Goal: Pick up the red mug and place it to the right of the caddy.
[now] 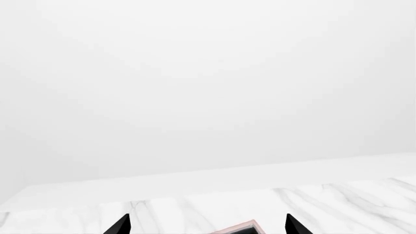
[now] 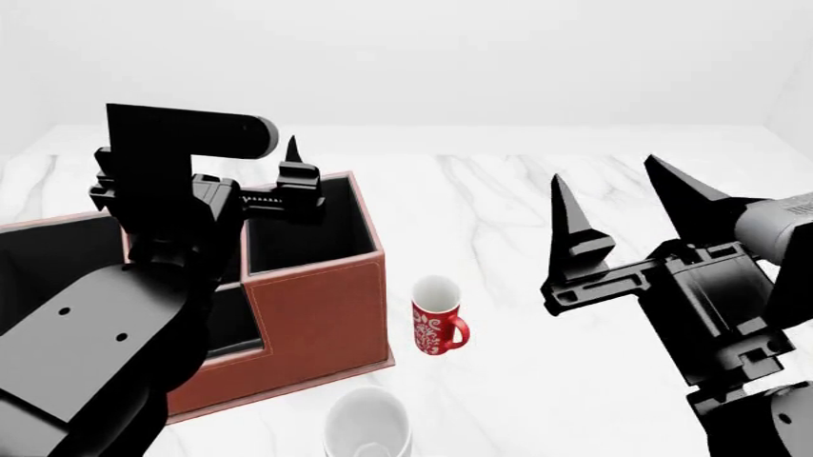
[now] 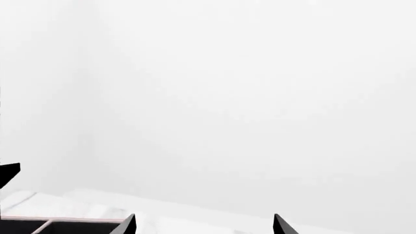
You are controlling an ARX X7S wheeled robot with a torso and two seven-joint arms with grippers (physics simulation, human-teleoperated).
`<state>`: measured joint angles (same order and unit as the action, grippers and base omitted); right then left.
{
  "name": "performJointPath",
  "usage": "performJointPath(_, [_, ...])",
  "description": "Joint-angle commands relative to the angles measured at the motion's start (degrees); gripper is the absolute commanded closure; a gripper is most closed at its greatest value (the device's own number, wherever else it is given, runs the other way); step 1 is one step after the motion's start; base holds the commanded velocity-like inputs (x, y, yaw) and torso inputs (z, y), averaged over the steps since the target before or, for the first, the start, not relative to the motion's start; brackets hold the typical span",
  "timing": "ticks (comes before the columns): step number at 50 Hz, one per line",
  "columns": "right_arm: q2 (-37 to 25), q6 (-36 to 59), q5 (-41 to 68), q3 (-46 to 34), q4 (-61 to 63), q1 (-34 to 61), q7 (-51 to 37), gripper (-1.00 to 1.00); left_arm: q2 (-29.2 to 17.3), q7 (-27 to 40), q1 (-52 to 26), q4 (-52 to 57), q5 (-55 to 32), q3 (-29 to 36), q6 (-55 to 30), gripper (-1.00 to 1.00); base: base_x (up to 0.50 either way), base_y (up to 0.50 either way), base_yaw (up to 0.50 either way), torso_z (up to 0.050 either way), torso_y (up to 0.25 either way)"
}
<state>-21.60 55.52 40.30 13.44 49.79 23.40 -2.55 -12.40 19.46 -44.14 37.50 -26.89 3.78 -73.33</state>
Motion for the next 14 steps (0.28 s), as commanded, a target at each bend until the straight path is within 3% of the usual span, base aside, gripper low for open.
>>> performJointPath(1, [0.55,-3.48,-1.24,1.79,4.53,-2.14,-0.71,-1.0,-0.29,0.23,0.39,-0.34,-0.17,0.22,0.67,-1.0,0.0,0.0,0.0,0.0,0.0])
performJointPath(14, [0.21,-4.38,-1.81,0.51,3.29,-2.17,-0.89,-1.0,-0.5,0.63,0.36,-0.13,-0.58,0.59,0.6,-1.0,0.0,0.0,0.0,0.0,0.0])
